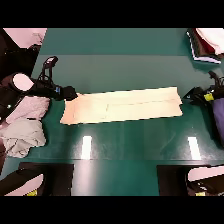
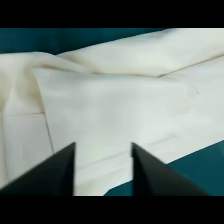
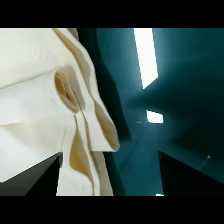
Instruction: Fold the shirts.
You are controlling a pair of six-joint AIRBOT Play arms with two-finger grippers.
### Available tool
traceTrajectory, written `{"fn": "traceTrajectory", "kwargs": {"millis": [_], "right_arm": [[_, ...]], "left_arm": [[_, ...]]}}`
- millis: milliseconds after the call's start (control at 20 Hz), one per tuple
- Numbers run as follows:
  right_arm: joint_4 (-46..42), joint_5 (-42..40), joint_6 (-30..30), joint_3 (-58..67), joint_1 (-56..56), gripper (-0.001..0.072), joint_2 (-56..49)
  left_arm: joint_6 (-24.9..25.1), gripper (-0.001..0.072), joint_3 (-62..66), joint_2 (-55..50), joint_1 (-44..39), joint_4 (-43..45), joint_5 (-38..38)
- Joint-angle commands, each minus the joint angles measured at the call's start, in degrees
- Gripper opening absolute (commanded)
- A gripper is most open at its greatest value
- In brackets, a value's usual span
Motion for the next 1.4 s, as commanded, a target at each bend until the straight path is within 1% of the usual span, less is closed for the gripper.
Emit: {"fn": "traceTrajectory", "kwargs": {"millis": [0,100,150,200,250,300,400,450,500,700,800,900,1000,1100,1200,1250,1350], "right_arm": [[3.9,-0.3,-3.3,-0.9,0.7,0.0659,-3.6],[4.0,1.9,-3.8,0.9,3.1,0.0638,-5.8],[4.0,3.1,-3.9,2.0,4.3,0.0590,-6.8],[4.0,4.4,-3.9,2.9,5.4,0.0568,-7.5],[3.9,5.1,-3.9,3.2,6.4,0.0560,-7.7],[3.8,5.6,-4.9,3.2,7.2,0.0481,-7.8],[3.9,6.8,-5.8,3.2,8.1,0.0297,-7.8],[3.9,7.5,-5.8,3.2,8.1,0.0097,-7.8],[3.9,8.3,-5.8,3.2,8.1,0.0017,-7.7],[3.8,9.2,-4.9,3.8,7.9,0.0015,-3.3],[3.8,9.2,-0.7,6.3,8.5,0.0015,0.9],[3.8,9.7,1.9,10.2,9.8,0.0015,4.9],[3.9,10.8,4.3,14.9,11.8,0.0015,8.0],[4.0,11.0,6.2,19.3,14.5,0.0015,10.1],[4.0,11.4,7.8,24.1,17.9,0.0015,10.7],[4.0,11.4,8.5,26.4,19.7,0.0014,10.6],[3.9,11.4,9.0,29.4,23.0,0.0015,10.5]], "left_arm": [[0.1,0.0064,0.1,0.0,0.0,-1.4,-1.1],[0.1,0.0061,0.1,0.0,0.0,-1.5,-1.0],[0.0,0.0060,0.1,0.0,0.0,-1.6,-1.1],[0.1,0.0061,0.1,0.0,0.0,-1.6,-1.2],[0.1,0.0061,0.1,0.0,0.0,-1.5,-1.3],[0.1,0.0060,0.1,0.0,0.0,-1.5,-1.2],[0.0,0.0059,0.1,0.0,0.0,-1.6,-1.2],[-0.6,0.0058,0.1,0.0,0.0,-1.6,-0.9],[-0.6,0.0029,0.1,0.0,0.0,-2.0,-0.4],[0.1,0.0028,0.6,-0.3,-0.9,-7.3,3.5],[0.1,0.0028,3.7,-2.5,-3.6,-7.3,5.3],[0.4,0.0028,9.5,-8.0,-7.5,-7.3,5.0],[1.8,0.0028,16.7,-15.7,-12.1,-7.3,4.8],[1.8,0.0029,23.7,-24.1,-17.0,-7.7,4.8],[2.1,0.0029,29.9,-32.0,-21.5,-9.5,4.7],[3.1,0.0028,32.8,-35.7,-23.5,-11.2,4.7],[3.1,0.0029,37.4,-41.4,-26.5,-12.4,4.8]]}}
